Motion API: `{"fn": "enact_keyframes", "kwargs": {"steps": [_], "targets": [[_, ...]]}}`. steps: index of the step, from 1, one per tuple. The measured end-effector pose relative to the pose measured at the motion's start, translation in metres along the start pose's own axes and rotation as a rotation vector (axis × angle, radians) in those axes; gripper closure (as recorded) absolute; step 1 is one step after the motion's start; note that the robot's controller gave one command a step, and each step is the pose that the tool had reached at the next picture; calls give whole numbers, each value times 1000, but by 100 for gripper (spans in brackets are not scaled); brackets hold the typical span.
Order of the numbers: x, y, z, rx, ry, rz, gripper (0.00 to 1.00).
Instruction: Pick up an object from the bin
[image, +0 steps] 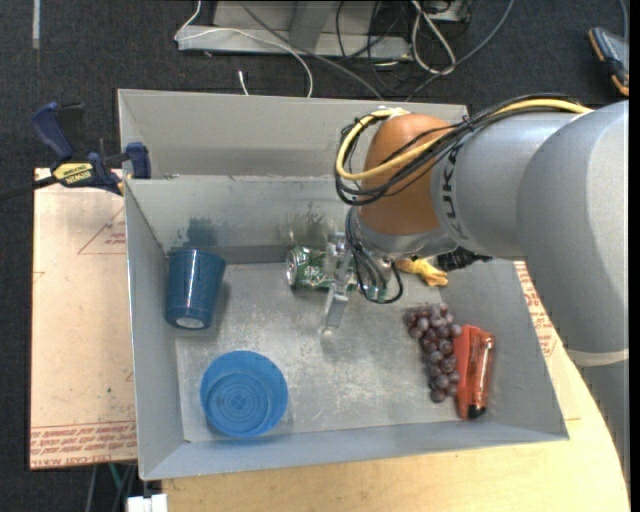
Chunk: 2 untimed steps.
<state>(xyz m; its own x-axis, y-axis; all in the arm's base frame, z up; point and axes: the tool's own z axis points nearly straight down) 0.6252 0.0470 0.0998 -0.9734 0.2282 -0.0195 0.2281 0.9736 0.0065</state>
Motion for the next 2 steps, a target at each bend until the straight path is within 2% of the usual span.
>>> {"fn": "enact_keyframes", "kwargs": {"steps": [1,2], "targets": [[-5,1,23,-8,-7,204,0],[-13,-18,19,-12,-28,93,100]]}}
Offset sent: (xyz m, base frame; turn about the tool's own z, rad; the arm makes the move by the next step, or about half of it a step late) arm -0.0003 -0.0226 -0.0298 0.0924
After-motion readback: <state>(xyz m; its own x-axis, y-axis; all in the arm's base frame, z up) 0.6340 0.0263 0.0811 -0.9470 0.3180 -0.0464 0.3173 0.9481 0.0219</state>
